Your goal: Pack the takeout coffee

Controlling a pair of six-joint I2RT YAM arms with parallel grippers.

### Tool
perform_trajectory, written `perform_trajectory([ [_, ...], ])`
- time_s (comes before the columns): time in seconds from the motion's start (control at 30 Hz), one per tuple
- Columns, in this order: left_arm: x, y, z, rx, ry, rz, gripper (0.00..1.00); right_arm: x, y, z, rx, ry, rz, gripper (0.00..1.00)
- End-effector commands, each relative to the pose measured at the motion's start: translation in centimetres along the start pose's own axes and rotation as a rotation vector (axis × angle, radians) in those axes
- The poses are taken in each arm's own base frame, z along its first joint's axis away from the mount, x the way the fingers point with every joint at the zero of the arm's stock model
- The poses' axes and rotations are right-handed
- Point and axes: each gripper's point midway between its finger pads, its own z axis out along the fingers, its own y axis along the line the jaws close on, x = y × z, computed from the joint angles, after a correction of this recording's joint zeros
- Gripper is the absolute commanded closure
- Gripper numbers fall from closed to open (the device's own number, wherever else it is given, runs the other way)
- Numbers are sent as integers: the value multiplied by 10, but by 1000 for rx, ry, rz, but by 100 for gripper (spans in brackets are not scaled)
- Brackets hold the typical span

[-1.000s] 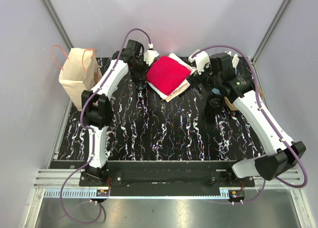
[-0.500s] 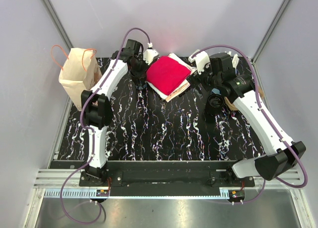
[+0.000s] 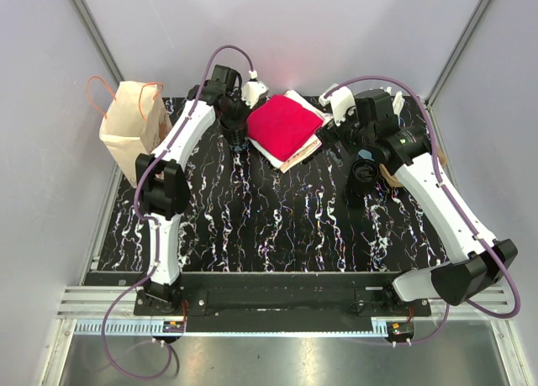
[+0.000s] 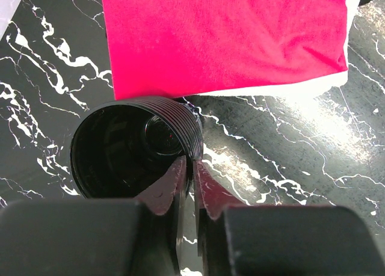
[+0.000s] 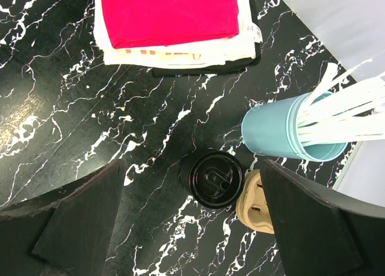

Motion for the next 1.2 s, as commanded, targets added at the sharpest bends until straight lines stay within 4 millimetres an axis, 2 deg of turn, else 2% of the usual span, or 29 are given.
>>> perform_trajectory([
  [0.0,-37,13,-37,-74,-115,23,90,-16,-9,-10,33,-69,23,0],
  [0.17,-32,12,-34,-63,-104,18,92,-15,-9,-10,34,-67,23,0],
  [0.27,-33,11,-33,-61,-105,19,100,-15,-9,-10,33,-64,20,0],
  [0.5,-37,12,-40,-68,-120,10,100,-15,-9,-10,34,-67,22,0],
  [0.8,-54,18,-63,-141,-198,-12,100,-15,-10,-10,35,-65,23,0],
  [1.17,-58,18,-71,-162,-224,6,100,-16,-10,-11,38,-68,24,0],
])
